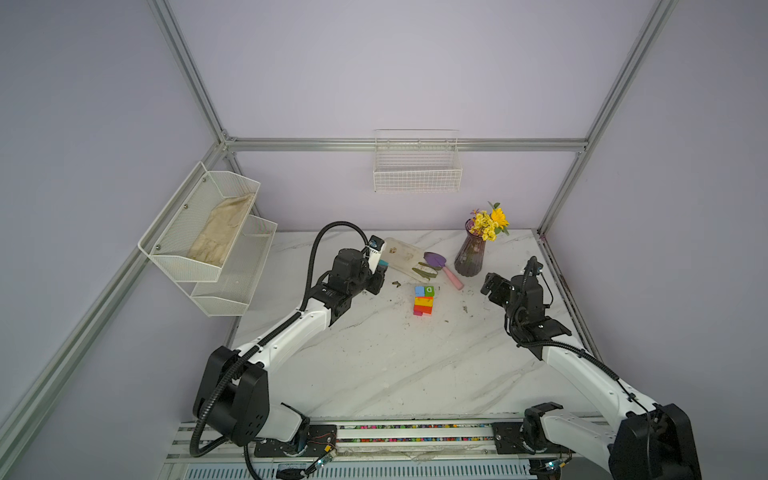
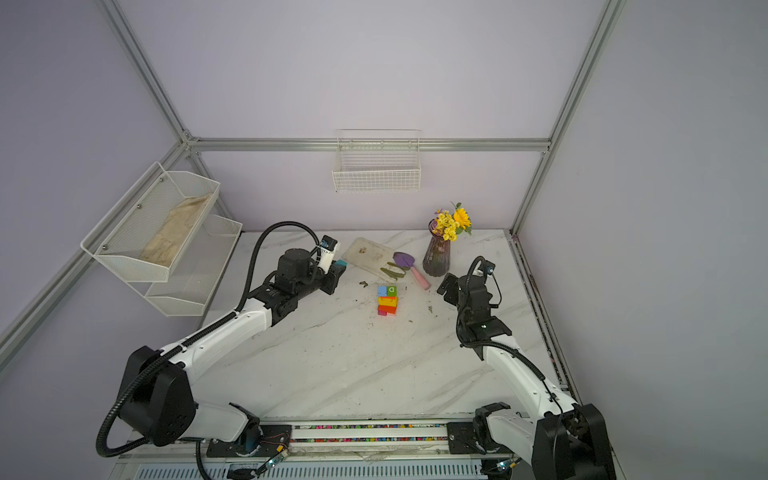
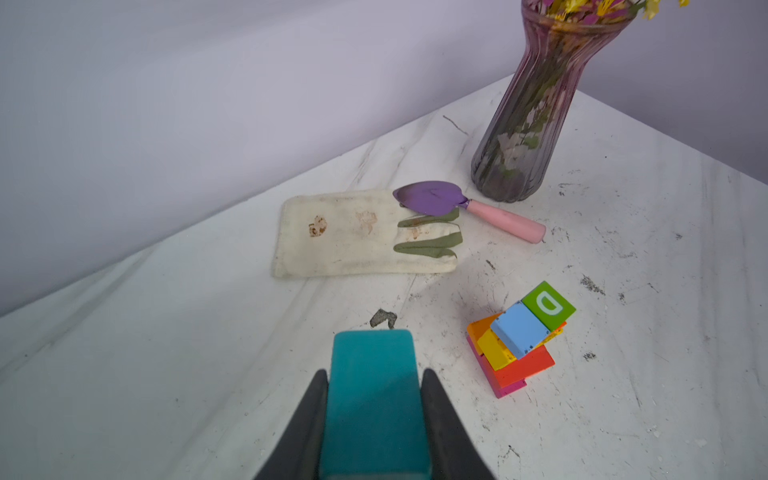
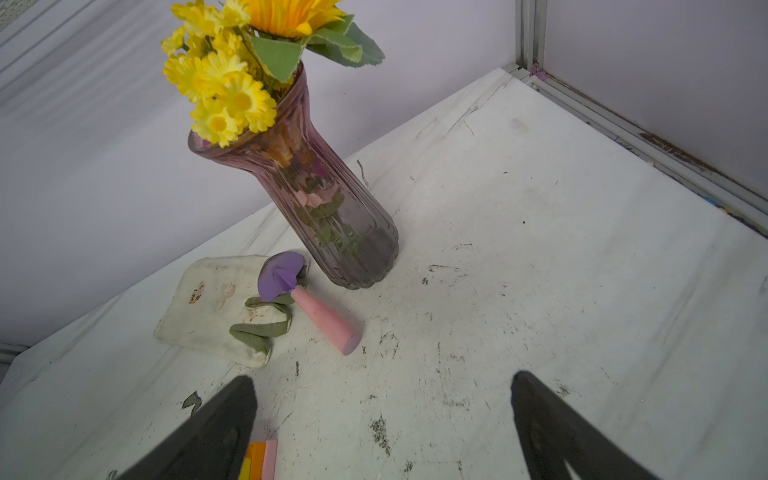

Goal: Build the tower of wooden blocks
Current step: 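Lift the teal block and carry it over the stack with the left gripper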

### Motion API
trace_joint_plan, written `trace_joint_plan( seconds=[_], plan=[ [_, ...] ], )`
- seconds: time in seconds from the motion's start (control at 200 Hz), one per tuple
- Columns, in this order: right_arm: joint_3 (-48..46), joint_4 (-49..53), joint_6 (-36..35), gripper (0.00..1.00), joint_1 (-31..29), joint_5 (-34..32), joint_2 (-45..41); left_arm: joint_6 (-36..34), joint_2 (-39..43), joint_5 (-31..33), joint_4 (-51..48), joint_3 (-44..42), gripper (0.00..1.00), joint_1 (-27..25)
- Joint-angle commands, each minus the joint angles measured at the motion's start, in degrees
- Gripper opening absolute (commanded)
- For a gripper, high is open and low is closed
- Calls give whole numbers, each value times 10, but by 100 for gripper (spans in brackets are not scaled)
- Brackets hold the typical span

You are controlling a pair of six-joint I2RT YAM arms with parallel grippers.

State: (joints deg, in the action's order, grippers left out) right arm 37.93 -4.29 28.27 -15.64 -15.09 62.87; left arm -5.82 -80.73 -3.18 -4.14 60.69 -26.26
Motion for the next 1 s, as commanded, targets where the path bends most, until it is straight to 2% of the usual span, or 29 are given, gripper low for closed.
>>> trace_joint_plan(
  seconds=[0.0, 0.045, 0.16, 0.19, 0.325, 0.45, 0.69, 0.815, 0.995],
  plan=[
    [-12, -19, 5, 97, 3, 9, -8, -114, 22, -87, 3, 47, 0, 2],
    [-12, -19, 4, 97, 3, 9, -8, -132, 18, -110, -5, 64, 0, 5],
    [-12, -21, 4, 97, 4, 10, -9, -229, 3, -195, -65, 120, 0, 6],
    [-12, -22, 4, 97, 4, 12, -9, -247, -21, -212, -77, 133, 0, 6],
    [-20, -40, 6, 97, 4, 23, -6, -285, -65, -232, -140, 208, 0, 7],
    [-50, -101, -7, 97, 4, 36, 2, -308, -99, -281, -185, 252, 0, 5],
    [-170, -305, -71, 97, 4, 14, -9, -334, -134, -293, -212, 283, 0, 6],
    [-172, -337, -78, 97, 4, -10, 30, -347, -153, -297, -236, 302, 0, 5],
    [-154, -340, -78, 97, 4, -3, 74, -360, -188, -303, -266, 337, 0, -3]
  ],
)
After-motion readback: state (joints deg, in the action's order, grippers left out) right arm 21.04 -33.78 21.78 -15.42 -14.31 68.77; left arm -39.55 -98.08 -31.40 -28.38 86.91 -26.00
